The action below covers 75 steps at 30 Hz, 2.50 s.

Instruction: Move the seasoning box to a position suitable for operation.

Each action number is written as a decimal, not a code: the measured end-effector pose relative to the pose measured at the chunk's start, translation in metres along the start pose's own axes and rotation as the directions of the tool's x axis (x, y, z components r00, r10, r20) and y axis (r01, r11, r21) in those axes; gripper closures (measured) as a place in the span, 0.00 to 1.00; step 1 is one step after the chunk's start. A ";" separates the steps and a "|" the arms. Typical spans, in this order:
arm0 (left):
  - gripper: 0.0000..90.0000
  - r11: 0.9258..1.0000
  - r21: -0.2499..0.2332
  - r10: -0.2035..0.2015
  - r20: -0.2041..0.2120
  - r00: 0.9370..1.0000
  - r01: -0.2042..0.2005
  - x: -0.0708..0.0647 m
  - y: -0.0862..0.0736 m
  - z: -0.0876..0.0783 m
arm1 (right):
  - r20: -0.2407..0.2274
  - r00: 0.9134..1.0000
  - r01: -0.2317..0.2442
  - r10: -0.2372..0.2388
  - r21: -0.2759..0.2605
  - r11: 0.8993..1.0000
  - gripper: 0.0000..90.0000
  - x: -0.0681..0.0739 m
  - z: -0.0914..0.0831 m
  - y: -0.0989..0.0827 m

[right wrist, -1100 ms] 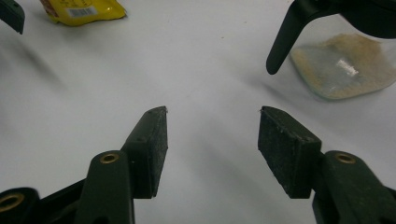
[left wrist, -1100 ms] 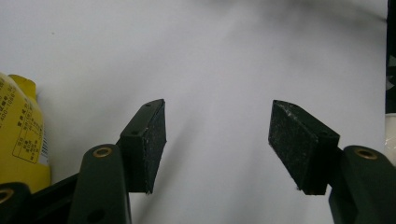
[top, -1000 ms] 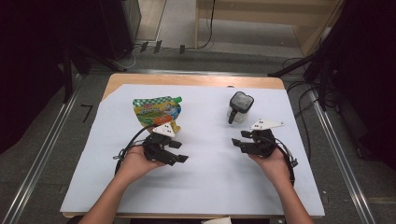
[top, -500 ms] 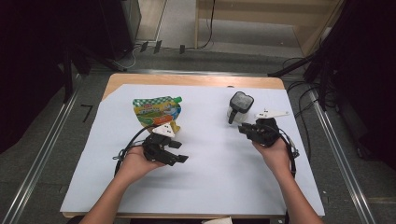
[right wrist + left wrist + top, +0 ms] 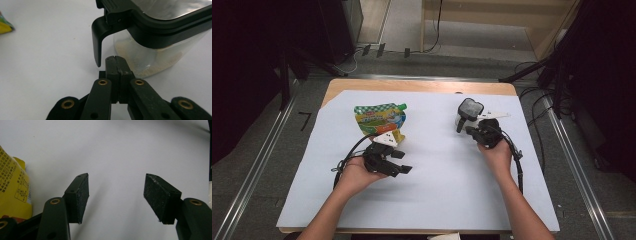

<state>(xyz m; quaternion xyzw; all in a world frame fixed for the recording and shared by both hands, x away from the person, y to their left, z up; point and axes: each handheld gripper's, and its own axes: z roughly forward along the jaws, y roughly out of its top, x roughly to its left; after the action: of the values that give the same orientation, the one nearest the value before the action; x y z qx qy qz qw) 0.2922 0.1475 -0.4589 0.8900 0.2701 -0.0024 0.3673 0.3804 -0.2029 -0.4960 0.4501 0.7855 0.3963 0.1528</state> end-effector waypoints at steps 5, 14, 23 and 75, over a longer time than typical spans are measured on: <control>0.42 1.000 -0.002 -0.010 -0.009 1.000 0.010 0.000 -0.005 -0.004 | 0.017 1.000 -0.001 0.001 -0.011 1.000 1.00 0.002 0.009 0.001; 0.42 1.000 -0.013 -0.028 -0.026 0.999 0.028 0.000 -0.011 -0.011 | 0.002 1.000 0.000 0.000 -0.012 1.000 1.00 0.008 0.015 0.007; 0.42 0.999 -0.011 -0.038 -0.040 0.998 0.038 0.000 -0.017 -0.015 | -0.011 1.000 0.009 -0.009 -0.015 1.000 1.00 0.019 0.024 0.012; 0.42 1.000 -0.008 -0.006 0.009 1.000 0.006 -0.001 -0.003 -0.005 | -0.024 0.996 -0.093 0.091 -0.102 0.990 0.32 -0.011 -0.024 -0.003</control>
<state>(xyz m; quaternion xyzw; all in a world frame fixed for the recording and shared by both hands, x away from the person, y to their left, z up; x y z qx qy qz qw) 0.2892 0.1518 -0.4572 0.8877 0.2709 -0.0063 0.3723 0.3705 -0.2246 -0.4845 0.4733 0.7439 0.4473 0.1498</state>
